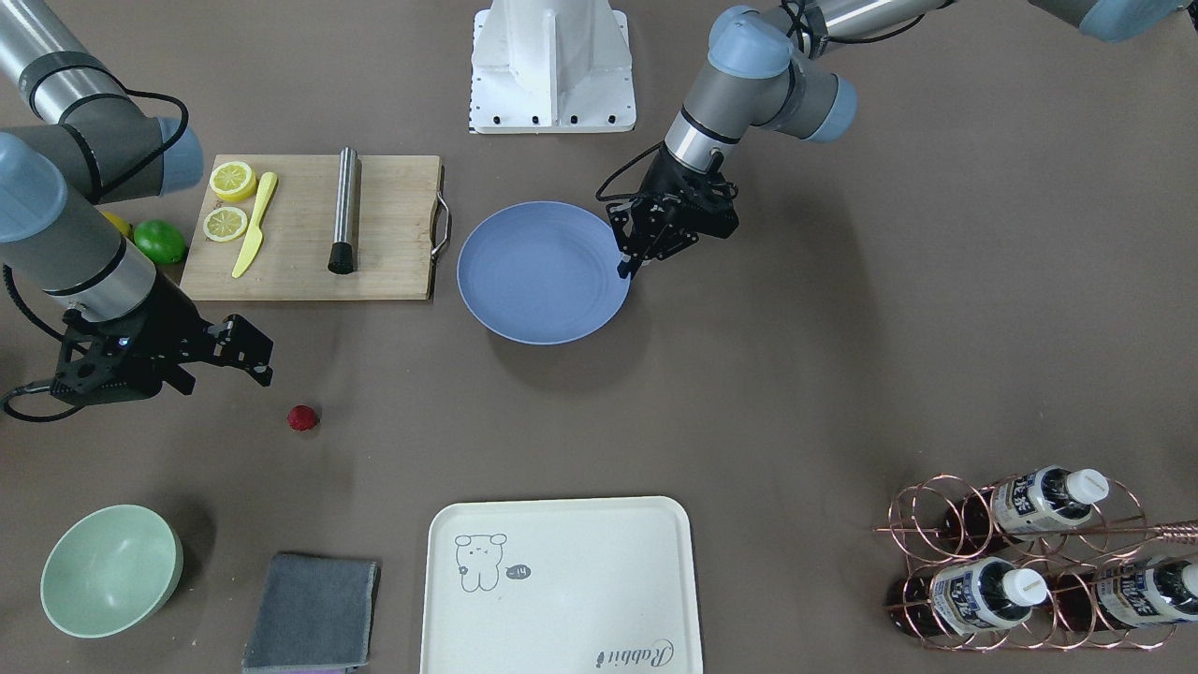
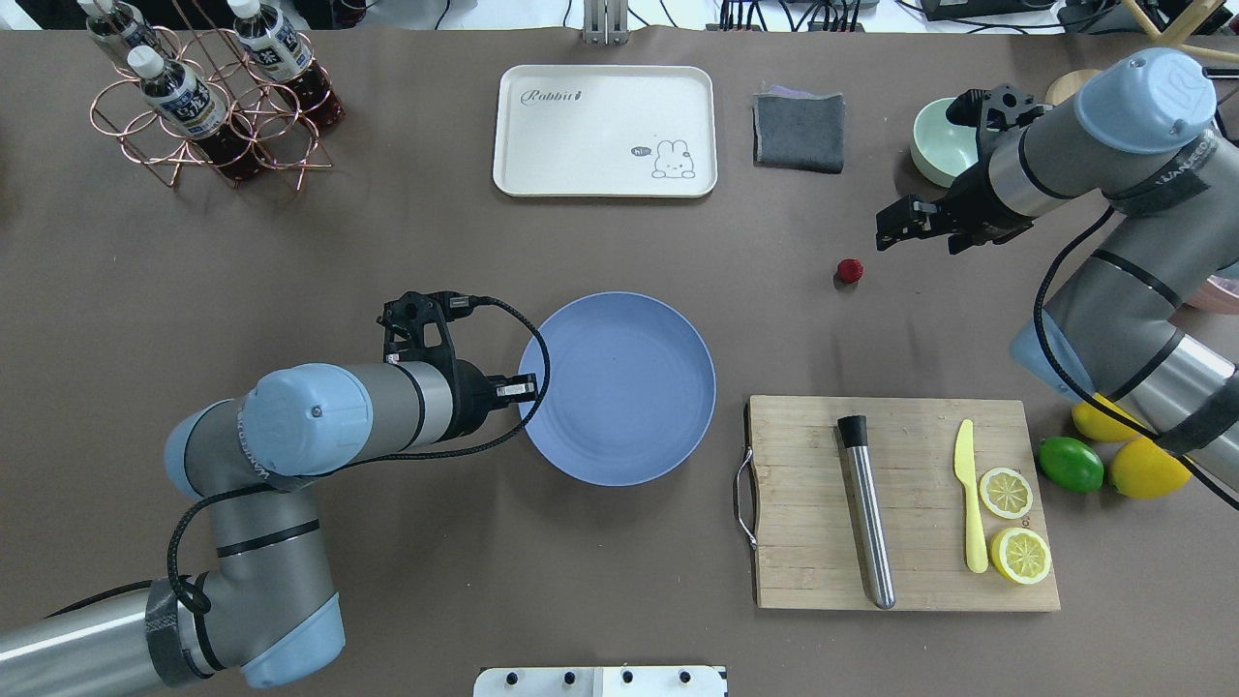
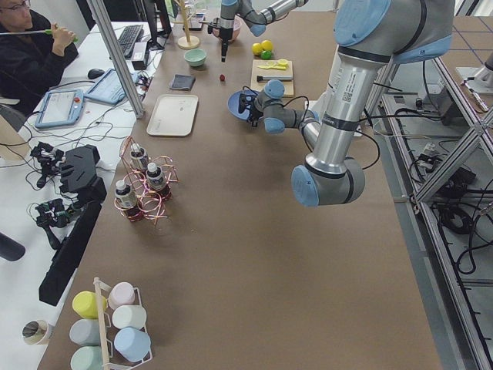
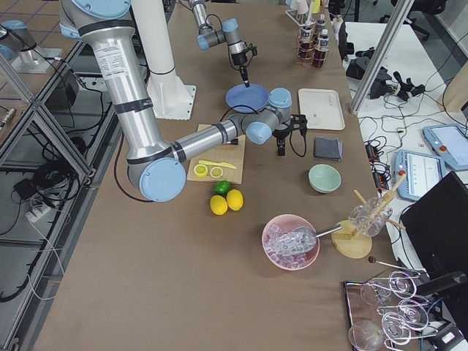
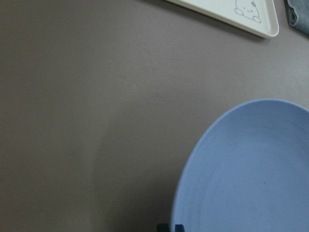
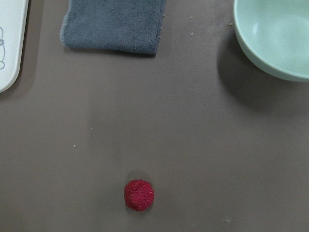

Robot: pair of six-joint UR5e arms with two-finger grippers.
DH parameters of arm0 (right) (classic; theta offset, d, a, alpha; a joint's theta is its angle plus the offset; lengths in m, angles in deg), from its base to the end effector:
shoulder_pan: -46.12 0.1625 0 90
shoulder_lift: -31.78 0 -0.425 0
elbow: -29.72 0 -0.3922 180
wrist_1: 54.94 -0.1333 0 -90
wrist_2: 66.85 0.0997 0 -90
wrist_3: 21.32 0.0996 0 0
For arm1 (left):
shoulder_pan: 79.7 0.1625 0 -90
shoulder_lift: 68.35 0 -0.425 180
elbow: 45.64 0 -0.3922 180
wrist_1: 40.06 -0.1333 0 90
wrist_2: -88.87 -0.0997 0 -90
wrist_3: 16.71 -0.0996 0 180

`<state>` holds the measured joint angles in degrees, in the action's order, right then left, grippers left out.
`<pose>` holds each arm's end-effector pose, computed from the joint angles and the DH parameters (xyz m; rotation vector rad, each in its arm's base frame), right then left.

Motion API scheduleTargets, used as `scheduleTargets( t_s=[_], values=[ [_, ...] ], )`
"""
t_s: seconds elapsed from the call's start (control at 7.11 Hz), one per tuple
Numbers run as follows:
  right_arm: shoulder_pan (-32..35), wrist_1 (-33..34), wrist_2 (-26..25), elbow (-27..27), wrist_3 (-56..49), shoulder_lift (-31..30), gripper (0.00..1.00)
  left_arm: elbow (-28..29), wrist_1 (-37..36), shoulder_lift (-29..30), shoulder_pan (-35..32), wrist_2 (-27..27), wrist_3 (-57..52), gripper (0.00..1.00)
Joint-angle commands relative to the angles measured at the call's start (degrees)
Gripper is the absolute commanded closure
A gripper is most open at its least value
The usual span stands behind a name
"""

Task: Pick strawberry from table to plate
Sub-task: 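Lower the right gripper onto the red strawberry and close it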

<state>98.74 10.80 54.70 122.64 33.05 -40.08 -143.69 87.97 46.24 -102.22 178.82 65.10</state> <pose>-0.3172 -0.5489 0.4142 0.1619 -0.9142 0.0572 0.5347 -0.3661 0.2763 0.3281 1.1920 -0.2180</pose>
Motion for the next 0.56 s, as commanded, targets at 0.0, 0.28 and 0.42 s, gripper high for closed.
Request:
scheduleTargets(
  t_s=[0.0,0.28,0.42],
  values=[
    [-1.4,0.0,-0.8,0.0,1.0,0.2,0.00,1.8,-0.2,0.1,0.4,-0.6,1.5,1.00],
    [-2.1,-0.8,-0.8,-0.2,1.0,0.2,0.00,2.9,-0.2,0.0,0.3,-0.7,1.4,1.00],
    [-2.4,-1.5,-0.9,-0.6,1.0,0.2,0.00,2.9,-0.2,-0.1,0.3,-1.2,1.4,0.49]
  ],
)
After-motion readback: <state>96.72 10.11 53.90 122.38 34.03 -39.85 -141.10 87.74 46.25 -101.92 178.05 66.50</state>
